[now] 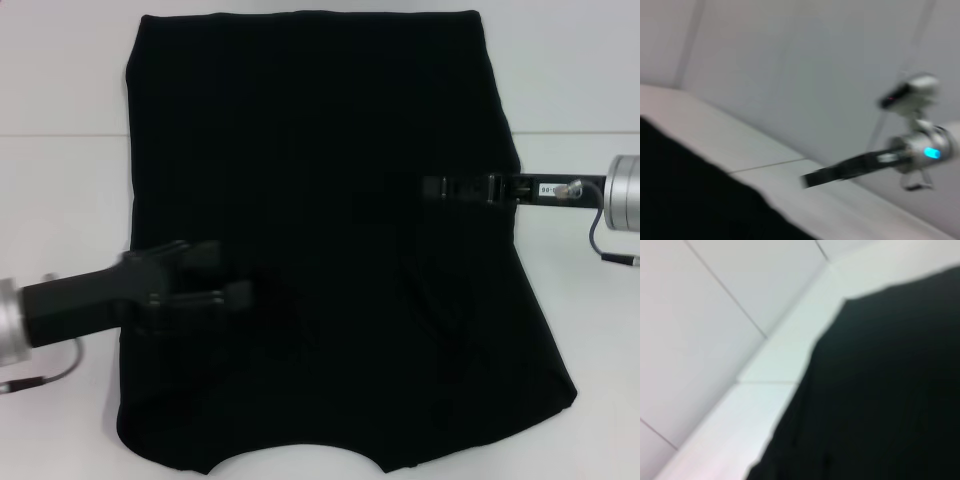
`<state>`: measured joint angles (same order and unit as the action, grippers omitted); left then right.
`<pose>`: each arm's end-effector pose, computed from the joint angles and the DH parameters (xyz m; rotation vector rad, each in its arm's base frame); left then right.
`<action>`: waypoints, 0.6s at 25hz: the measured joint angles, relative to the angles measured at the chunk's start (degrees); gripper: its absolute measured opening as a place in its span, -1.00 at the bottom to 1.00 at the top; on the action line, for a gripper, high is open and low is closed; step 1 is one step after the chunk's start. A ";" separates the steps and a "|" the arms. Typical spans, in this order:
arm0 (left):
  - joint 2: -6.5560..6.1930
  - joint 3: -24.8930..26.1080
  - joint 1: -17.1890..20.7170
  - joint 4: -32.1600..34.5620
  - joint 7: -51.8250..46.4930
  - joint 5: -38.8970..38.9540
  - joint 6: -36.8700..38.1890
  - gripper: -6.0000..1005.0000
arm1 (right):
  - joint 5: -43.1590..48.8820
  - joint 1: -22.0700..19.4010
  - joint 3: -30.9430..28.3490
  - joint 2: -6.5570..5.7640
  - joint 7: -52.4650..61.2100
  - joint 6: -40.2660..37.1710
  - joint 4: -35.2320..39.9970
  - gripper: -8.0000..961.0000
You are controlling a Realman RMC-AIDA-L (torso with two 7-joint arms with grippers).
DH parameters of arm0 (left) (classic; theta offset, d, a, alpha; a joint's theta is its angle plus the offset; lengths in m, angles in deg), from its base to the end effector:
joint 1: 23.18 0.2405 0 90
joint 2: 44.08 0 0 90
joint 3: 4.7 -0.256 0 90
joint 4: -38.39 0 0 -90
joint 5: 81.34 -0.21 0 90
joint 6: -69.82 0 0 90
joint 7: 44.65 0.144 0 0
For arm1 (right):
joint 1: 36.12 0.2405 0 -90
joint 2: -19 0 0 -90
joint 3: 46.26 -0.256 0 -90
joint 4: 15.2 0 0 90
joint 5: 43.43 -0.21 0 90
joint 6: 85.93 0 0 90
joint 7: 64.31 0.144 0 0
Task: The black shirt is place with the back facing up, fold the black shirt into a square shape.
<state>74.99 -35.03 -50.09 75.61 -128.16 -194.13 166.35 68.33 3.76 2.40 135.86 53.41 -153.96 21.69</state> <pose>-0.2761 0.3091 0.0218 -2.5931 -0.8139 -0.9353 0.2253 0.4112 0.0030 -2.3951 1.2821 0.6495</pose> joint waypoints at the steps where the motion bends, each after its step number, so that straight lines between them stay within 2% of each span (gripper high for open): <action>1: -0.40 0.87 0.76 0.22 -0.99 -0.29 -0.67 0.89 | -2.87 -0.96 0.00 0.48 -3.56 -0.33 -0.15 -0.01; 4: -1.02 4.58 2.67 1.30 -3.70 -3.52 -3.16 0.89 | -9.58 -3.16 0.02 1.97 -13.63 -1.56 -1.59 0.13; 6: -1.08 7.01 3.61 2.22 -5.00 -6.42 -3.96 0.89 | -11.37 -3.50 0.04 2.34 -16.97 -1.87 -2.84 0.22; 8: -1.07 8.89 4.68 3.65 -6.19 -9.54 -4.02 0.89 | -11.78 -3.11 0.14 2.35 -17.72 -1.74 -3.85 0.38; 12: -0.95 9.37 5.94 5.72 -7.62 -13.49 -3.81 0.89 | -11.85 -2.10 0.24 2.12 -17.67 -1.58 -4.82 0.70; 15: -0.59 8.78 6.44 7.51 -7.03 -18.31 -3.30 0.89 | -11.87 -1.67 0.17 2.09 -17.57 -1.33 -4.85 0.84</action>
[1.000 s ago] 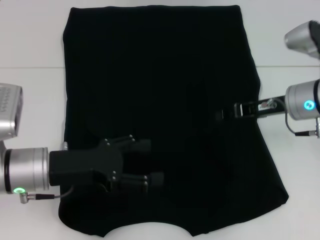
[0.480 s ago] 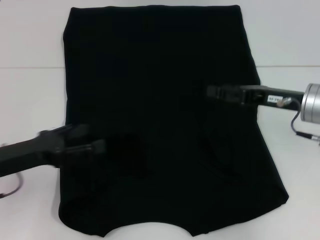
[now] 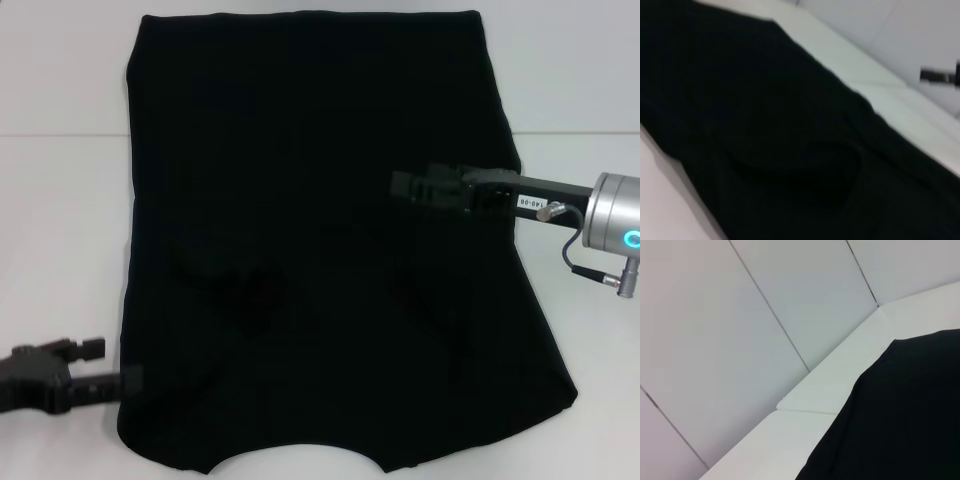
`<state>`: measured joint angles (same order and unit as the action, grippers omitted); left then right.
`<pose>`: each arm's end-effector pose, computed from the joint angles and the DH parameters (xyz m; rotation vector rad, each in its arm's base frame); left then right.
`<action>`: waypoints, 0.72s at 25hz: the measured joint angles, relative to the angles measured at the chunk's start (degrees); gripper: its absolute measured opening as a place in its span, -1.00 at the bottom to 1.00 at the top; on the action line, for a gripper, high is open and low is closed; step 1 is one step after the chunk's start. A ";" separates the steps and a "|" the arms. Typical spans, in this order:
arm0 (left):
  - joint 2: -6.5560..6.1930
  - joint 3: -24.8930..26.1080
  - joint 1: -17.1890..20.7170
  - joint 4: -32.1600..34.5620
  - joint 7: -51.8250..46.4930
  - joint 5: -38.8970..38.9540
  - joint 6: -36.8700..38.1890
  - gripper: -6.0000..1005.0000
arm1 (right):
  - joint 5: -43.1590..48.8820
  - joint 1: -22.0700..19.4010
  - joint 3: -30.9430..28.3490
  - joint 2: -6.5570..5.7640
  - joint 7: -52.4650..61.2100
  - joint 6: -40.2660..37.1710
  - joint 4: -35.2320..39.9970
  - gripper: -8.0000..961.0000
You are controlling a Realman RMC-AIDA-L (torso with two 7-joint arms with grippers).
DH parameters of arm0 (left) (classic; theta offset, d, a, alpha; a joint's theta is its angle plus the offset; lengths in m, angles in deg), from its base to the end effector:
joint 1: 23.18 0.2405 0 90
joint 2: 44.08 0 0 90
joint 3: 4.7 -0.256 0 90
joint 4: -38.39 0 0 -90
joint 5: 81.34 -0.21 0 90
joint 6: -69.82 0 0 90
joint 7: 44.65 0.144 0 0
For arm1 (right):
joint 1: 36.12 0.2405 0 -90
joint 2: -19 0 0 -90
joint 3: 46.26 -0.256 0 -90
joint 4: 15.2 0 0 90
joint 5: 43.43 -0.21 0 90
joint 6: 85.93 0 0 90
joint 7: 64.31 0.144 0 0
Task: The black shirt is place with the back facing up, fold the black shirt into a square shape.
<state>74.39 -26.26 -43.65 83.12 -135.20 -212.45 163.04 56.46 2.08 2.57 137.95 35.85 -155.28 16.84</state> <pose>-0.3522 0.2684 0.0446 -2.4502 -1.1476 -0.5190 0.2189 0.3972 -0.0154 -2.4427 1.0774 0.8504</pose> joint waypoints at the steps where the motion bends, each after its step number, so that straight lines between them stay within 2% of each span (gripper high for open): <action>1: 0.15 -0.79 -0.01 0.10 1.33 -0.76 0.05 0.89 | 0.00 0.11 0.01 0.00 0.01 0.13 -0.04 0.89; 5: 0.93 -1.85 -0.25 0.61 6.03 -1.01 0.10 0.89 | -0.03 0.46 0.03 0.02 0.08 0.43 -0.11 0.92; 8: 2.37 -1.90 -0.47 2.25 11.88 -1.03 -0.91 0.89 | -0.02 0.56 -0.02 -0.04 0.25 0.95 -0.16 0.92; 9: 3.31 -2.06 -0.62 3.43 14.81 -1.08 -1.66 0.89 | -0.04 0.57 -0.03 -0.06 0.32 1.10 -0.18 0.92; 10: 3.31 -2.06 -0.62 3.43 14.81 -1.08 -1.66 0.89 | -0.05 0.57 -0.04 -0.08 0.38 1.22 -0.19 0.92; 12: 4.18 -2.73 -0.75 4.56 17.18 -1.15 -2.30 0.89 | -0.07 0.57 -0.05 -0.13 0.44 1.51 -0.22 0.92; 18: 5.54 -9.63 -0.24 8.00 19.15 -1.95 -5.55 0.89 | -0.11 0.45 -0.20 -0.21 0.44 3.06 -1.09 0.91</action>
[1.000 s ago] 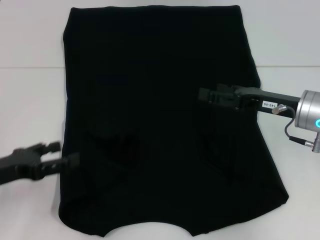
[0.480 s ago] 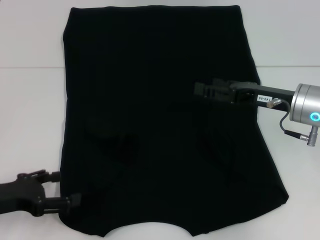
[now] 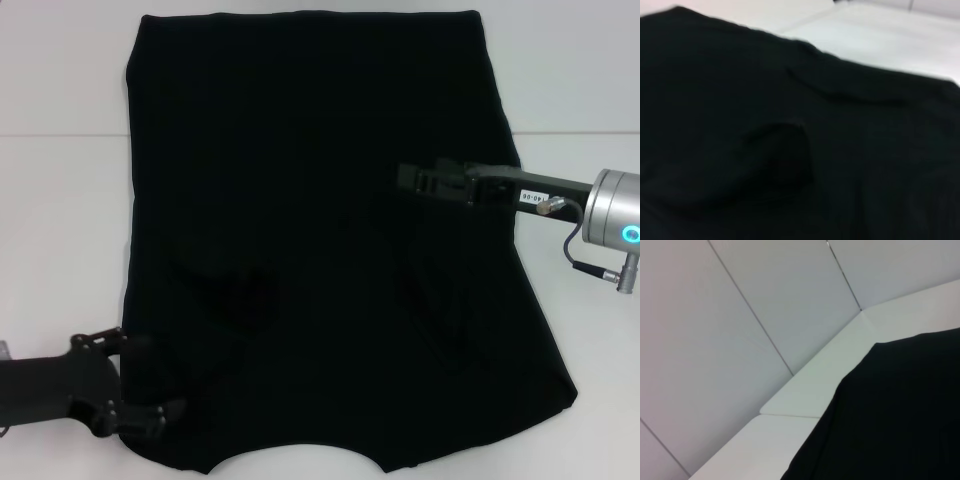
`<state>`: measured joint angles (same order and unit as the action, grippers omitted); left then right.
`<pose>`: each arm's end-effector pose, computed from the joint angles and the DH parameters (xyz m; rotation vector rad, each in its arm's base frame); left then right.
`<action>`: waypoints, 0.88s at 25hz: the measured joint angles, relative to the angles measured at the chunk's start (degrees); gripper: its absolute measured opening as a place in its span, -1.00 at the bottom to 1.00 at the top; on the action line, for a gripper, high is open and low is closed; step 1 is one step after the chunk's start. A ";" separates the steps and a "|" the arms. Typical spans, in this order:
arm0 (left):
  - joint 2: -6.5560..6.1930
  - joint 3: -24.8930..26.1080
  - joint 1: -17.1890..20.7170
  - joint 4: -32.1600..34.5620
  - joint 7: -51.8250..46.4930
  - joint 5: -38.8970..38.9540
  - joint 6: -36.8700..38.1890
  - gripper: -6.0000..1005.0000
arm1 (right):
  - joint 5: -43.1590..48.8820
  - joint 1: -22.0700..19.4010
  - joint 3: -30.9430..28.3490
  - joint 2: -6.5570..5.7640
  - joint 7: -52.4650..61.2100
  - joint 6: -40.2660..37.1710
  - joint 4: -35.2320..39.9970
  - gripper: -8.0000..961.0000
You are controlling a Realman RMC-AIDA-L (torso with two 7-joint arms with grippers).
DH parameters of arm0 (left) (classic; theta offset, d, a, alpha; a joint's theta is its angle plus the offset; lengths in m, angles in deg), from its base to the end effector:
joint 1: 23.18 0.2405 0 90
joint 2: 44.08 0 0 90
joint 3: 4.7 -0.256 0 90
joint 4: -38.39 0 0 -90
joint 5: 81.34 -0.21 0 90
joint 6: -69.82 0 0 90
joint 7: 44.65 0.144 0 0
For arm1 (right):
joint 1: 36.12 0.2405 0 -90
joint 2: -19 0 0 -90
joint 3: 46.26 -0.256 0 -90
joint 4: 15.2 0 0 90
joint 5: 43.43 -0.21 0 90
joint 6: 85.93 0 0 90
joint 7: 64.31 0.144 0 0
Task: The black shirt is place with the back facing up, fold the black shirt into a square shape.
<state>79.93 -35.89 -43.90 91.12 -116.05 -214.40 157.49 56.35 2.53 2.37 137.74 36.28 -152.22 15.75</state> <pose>-0.3298 0.2831 0.0150 -2.6588 -0.5573 -0.2362 0.2241 0.4031 -0.0154 -2.3910 1.1070 0.8279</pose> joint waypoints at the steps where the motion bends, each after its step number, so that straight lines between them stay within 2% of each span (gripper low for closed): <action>1: 0.09 -1.57 0.07 0.37 -0.10 -0.16 -0.46 0.89 | 0.00 0.01 -0.12 0.00 -0.01 0.17 -0.31 0.91; 16: 0.10 -8.99 -0.68 1.85 -3.84 -1.13 -5.63 0.89 | -0.03 -0.55 -1.19 -0.01 -0.23 -0.11 -0.63 0.90; 22: 0.28 -10.80 -0.10 3.60 -4.92 -2.30 -6.59 0.65 | -0.03 -0.59 -1.26 -0.01 -0.22 -0.31 -0.45 0.89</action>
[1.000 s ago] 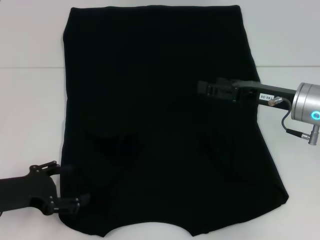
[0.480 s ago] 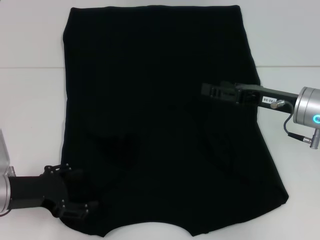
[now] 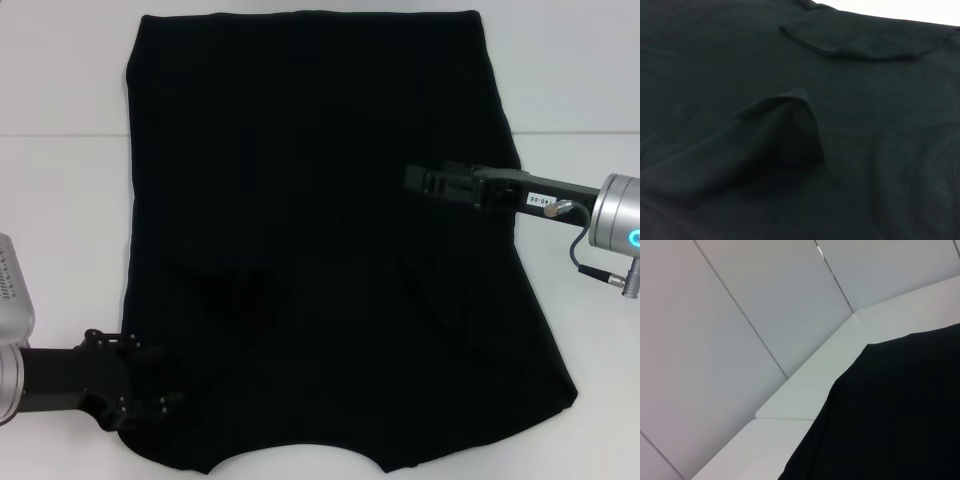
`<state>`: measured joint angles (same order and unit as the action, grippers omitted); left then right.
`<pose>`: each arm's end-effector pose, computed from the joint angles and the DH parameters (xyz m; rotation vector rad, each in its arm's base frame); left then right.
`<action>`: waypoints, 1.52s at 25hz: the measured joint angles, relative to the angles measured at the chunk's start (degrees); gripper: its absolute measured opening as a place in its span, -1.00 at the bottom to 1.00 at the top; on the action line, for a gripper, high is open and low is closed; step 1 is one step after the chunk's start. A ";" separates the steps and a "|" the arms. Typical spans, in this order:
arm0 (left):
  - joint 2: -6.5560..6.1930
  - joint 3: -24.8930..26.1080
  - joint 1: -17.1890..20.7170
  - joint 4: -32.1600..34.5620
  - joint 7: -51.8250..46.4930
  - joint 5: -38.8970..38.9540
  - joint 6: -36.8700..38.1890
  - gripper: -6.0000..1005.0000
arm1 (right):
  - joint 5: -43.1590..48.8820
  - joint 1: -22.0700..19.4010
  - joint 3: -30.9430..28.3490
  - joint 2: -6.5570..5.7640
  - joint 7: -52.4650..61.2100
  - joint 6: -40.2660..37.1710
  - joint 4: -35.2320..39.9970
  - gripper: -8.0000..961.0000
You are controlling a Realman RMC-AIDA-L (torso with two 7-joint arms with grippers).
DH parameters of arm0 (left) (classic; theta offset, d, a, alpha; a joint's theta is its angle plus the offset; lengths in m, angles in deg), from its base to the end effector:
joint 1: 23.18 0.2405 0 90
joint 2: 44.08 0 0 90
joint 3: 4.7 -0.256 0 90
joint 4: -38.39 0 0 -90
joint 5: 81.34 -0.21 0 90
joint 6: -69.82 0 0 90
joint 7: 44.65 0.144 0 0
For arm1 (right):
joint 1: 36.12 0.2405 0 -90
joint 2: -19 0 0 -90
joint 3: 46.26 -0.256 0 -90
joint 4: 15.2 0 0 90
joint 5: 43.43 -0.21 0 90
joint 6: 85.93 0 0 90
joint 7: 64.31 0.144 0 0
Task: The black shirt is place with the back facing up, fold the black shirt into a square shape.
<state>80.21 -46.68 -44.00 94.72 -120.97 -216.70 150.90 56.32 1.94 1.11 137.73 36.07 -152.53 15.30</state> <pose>-0.3217 0.3000 0.0053 -2.6992 -0.4919 -0.0280 0.2300 0.4008 -0.0136 -2.3673 1.1294 0.8434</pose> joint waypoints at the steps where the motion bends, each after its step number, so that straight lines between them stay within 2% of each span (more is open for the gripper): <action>1: 0.02 0.05 0.08 0.21 -0.01 0.13 0.06 0.59 | 0.00 0.00 -0.02 0.00 -0.01 -0.03 0.03 0.89; 5: 0.05 0.21 0.05 0.59 -0.59 0.39 0.42 0.34 | 0.00 0.00 -0.47 0.00 -0.29 -0.07 -0.16 0.89; 10: -0.07 0.02 -0.18 0.62 -0.99 0.36 0.46 -0.12 | 0.00 -0.09 -0.71 0.00 -0.34 -0.11 -0.18 0.89; 16: -0.13 -0.12 -0.27 0.62 -1.15 0.07 0.59 -0.58 | 0.01 -0.25 -0.71 -0.07 -0.44 -0.09 -0.18 0.88; 24: -0.26 0.68 -0.28 0.62 -2.51 0.40 1.04 -0.96 | 0.16 -0.27 -0.71 -0.33 -0.44 -0.12 -0.12 0.87; 29: -0.27 3.27 0.21 1.30 -3.42 0.65 2.82 -0.96 | 0.45 -0.73 -0.58 -1.08 -0.25 -0.32 -0.16 0.87; 35: -0.36 10.30 0.64 1.50 -2.98 0.78 5.05 -0.96 | 0.39 -1.51 -0.67 -1.64 -0.04 -0.41 -0.18 0.87; 38: -0.42 12.18 0.98 1.29 -2.59 0.83 5.25 -0.96 | 0.55 -1.70 -0.63 -2.27 0.87 -0.42 -0.18 0.86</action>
<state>79.79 -34.50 -43.02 96.01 -123.56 -215.87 156.15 56.87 0.24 0.49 135.46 36.94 -152.96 15.12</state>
